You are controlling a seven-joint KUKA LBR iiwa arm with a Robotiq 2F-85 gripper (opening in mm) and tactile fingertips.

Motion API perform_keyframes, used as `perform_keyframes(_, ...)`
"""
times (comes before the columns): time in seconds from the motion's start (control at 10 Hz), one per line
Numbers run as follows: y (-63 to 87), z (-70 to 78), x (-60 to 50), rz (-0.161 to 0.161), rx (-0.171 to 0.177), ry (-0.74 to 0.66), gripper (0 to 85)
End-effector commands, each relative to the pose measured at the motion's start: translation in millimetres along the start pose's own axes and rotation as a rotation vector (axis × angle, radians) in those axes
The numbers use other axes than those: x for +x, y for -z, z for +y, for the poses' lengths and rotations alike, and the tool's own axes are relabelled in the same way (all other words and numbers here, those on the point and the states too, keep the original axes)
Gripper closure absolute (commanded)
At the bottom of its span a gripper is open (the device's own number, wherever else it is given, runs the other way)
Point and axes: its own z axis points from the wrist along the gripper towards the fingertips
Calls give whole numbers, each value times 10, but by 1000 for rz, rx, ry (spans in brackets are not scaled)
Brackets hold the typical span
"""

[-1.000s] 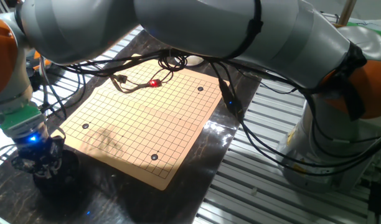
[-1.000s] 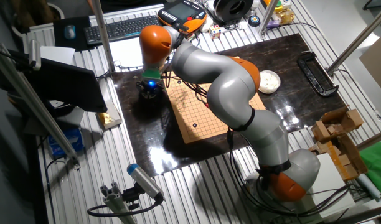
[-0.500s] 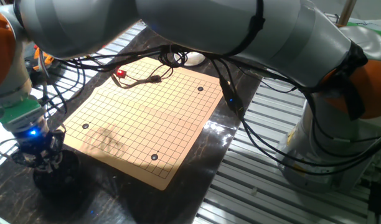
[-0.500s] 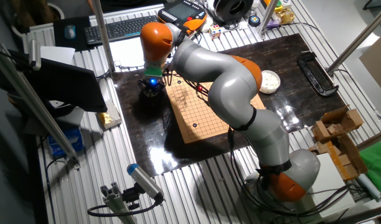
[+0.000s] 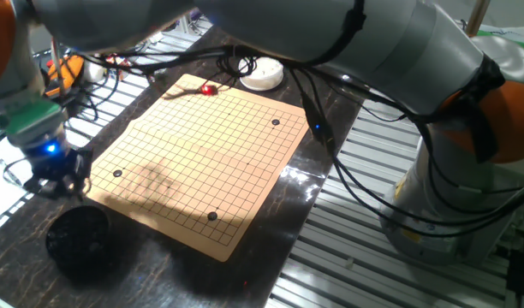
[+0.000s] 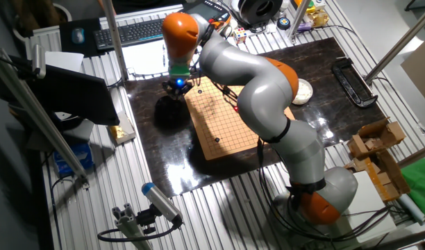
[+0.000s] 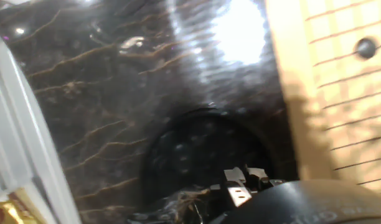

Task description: Play the first move as black on the 3-4 point in the upper right corner of the Go board

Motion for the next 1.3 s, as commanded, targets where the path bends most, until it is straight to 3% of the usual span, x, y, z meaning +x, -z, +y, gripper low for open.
perform_keyframes(0.0,31,-181,-44,-2,2,17,743)
perform_keyframes(0.2,70,-337,-73,-12,24,56,753)
perform_keyframes(0.4,64,-415,-80,-34,62,105,757)
perform_keyframes(0.5,60,-428,-83,-34,65,120,760)
perform_keyframes(0.7,56,-418,-83,-24,53,145,790)
perform_keyframes(1.0,29,-248,-58,5,38,154,840)
perform_keyframes(1.2,29,-248,-58,-1,35,110,843)
